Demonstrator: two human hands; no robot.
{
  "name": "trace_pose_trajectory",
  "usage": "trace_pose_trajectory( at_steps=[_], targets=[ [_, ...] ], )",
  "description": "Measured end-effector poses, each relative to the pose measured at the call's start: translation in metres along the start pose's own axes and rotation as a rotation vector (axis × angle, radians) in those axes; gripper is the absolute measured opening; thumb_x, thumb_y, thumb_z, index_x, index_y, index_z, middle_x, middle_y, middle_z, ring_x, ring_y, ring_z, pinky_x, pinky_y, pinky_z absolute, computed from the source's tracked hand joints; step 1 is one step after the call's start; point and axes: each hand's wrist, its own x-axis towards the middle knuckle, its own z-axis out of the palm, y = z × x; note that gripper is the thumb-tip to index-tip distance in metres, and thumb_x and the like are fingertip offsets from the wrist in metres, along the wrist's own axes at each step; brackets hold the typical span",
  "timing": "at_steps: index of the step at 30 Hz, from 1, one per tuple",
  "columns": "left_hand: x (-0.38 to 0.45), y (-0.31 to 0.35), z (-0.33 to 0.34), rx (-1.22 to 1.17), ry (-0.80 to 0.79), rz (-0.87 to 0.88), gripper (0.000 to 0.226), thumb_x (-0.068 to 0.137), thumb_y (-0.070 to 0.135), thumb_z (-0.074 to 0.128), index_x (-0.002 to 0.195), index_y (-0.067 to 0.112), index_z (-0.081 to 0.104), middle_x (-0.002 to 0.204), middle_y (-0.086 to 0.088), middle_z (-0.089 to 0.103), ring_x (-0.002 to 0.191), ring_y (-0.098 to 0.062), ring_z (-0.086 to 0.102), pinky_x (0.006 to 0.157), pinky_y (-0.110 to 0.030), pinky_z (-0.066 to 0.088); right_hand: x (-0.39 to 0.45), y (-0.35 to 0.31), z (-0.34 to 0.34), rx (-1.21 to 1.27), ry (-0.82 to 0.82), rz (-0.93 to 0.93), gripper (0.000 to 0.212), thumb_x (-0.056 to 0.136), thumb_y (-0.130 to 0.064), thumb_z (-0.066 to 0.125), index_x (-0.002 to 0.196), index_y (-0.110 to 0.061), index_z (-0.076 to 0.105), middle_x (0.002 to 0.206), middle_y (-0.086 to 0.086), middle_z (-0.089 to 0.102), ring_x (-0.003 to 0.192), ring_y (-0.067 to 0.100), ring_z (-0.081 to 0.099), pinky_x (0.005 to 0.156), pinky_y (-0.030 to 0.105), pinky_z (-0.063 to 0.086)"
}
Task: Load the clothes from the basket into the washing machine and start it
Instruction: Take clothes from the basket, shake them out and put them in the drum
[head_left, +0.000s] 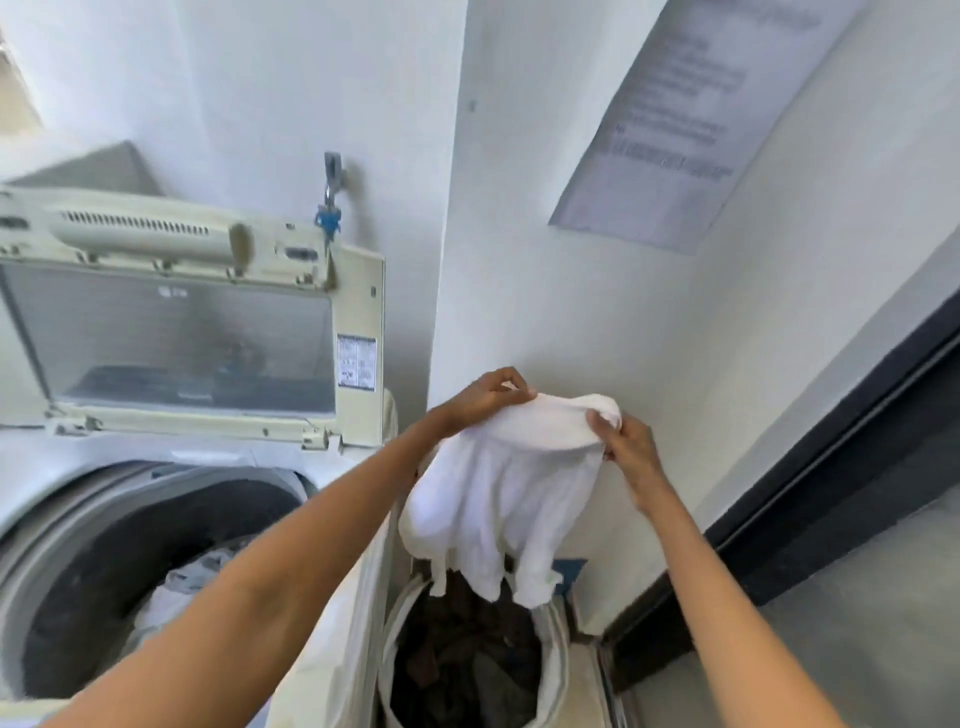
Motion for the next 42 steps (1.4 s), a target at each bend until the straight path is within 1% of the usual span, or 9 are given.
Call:
trace_pose_trajectory(
  at_steps=[4, 11, 16, 20, 25, 31, 35, 38, 42],
  targets=[
    [-0.005, 0.063, -0.035, 0.552, -0.156, -0.053, 0.047, 0.08, 0.041, 0.072, 0.12, 0.02, 0.057, 0.11, 0.007, 0.058, 0.102, -0.012, 0.055, 0.085, -0.022, 0.038, 0.009, -0.088, -0.017, -0.132, 0.006, -0.261, 0.015, 0.087, -0.022, 0.067, 0.098, -0.012, 0.068, 0.078, -0.002, 0.06, 0.063, 0.0, 0.05, 0.054, 0.015, 0.042],
    [-0.014, 0.093, -0.078, 0.943, -0.161, -0.308, 0.059, 0.076, 0.036, 0.076, 0.121, 0.003, 0.055, 0.124, -0.008, 0.06, 0.111, -0.027, 0.058, 0.096, -0.033, 0.045, 0.014, -0.166, -0.039, 0.203, 0.347, -0.393, 0.009, 0.091, -0.016, 0.059, 0.085, -0.022, 0.059, 0.077, -0.004, 0.055, 0.066, 0.006, 0.051, 0.052, 0.018, 0.048],
    [-0.026, 0.084, -0.1, 0.538, 0.227, -0.235, 0.04, 0.095, 0.026, 0.048, 0.125, 0.001, 0.051, 0.114, -0.018, 0.056, 0.099, -0.035, 0.057, 0.059, -0.031, 0.046, 0.024, -0.171, -0.078, 0.086, 0.43, -0.253, 0.007, 0.088, -0.021, 0.058, 0.093, -0.017, 0.061, 0.083, 0.009, 0.059, 0.059, 0.014, 0.054, 0.05, 0.024, 0.05],
    [-0.022, 0.101, -0.102, 0.338, 0.532, 0.023, 0.018, 0.093, 0.022, 0.051, 0.1, 0.006, 0.057, 0.102, -0.018, 0.058, 0.097, -0.029, 0.056, 0.076, -0.037, 0.043, 0.021, -0.169, -0.079, -0.099, 0.368, -0.221, 0.023, 0.075, -0.031, 0.057, 0.09, -0.017, 0.067, 0.085, 0.01, 0.067, 0.067, 0.022, 0.064, 0.064, 0.036, 0.058],
    [-0.025, 0.144, -0.078, 0.106, 0.382, 0.28, 0.01, 0.09, 0.006, 0.054, 0.088, 0.015, 0.056, 0.09, -0.002, 0.057, 0.081, -0.011, 0.05, 0.068, -0.021, 0.041, 0.01, -0.189, -0.034, -0.071, 0.114, -0.255, 0.004, 0.085, -0.013, 0.057, 0.086, -0.014, 0.06, 0.077, 0.007, 0.061, 0.062, 0.015, 0.06, 0.057, 0.027, 0.053],
    [-0.03, 0.156, -0.045, 0.126, 0.11, 0.191, 0.05, 0.065, 0.051, 0.06, 0.095, 0.011, 0.058, 0.084, 0.001, 0.055, 0.075, -0.009, 0.048, 0.062, -0.022, 0.041, -0.005, -0.217, 0.02, 0.104, -0.207, -0.306, 0.017, 0.09, 0.001, 0.046, 0.102, -0.01, 0.053, 0.088, 0.003, 0.06, 0.079, 0.014, 0.059, 0.066, 0.022, 0.052],
    [-0.037, 0.159, -0.05, -0.122, 0.333, 0.194, 0.038, 0.076, 0.039, 0.051, 0.094, 0.007, 0.058, 0.079, -0.007, 0.057, 0.068, -0.013, 0.052, 0.053, -0.018, 0.042, 0.001, -0.191, 0.018, 0.107, -0.268, -0.265, 0.054, 0.09, -0.007, 0.056, 0.138, -0.021, 0.033, 0.131, 0.003, 0.044, 0.099, 0.013, 0.057, 0.075, 0.028, 0.051],
    [-0.044, 0.162, -0.066, -0.196, 0.529, 0.175, 0.041, 0.088, 0.035, 0.048, 0.111, 0.002, 0.056, 0.095, -0.021, 0.062, 0.078, -0.025, 0.06, 0.06, -0.025, 0.048, -0.006, -0.147, 0.036, -0.329, -0.406, -0.119, 0.093, 0.082, -0.03, 0.071, 0.149, -0.027, 0.007, 0.136, -0.004, 0.028, 0.116, 0.018, 0.048, 0.063, 0.025, 0.05],
    [-0.064, 0.164, -0.085, -0.29, 0.606, 0.164, 0.028, 0.103, 0.007, 0.025, 0.107, 0.031, 0.039, 0.087, 0.016, 0.041, 0.076, 0.004, 0.044, 0.063, -0.003, 0.045, -0.025, -0.113, 0.108, -0.314, -0.41, -0.15, 0.074, 0.082, -0.046, 0.068, 0.141, -0.026, 0.029, 0.131, -0.004, 0.049, 0.102, 0.021, 0.057, 0.062, 0.03, 0.054]
  ],
)
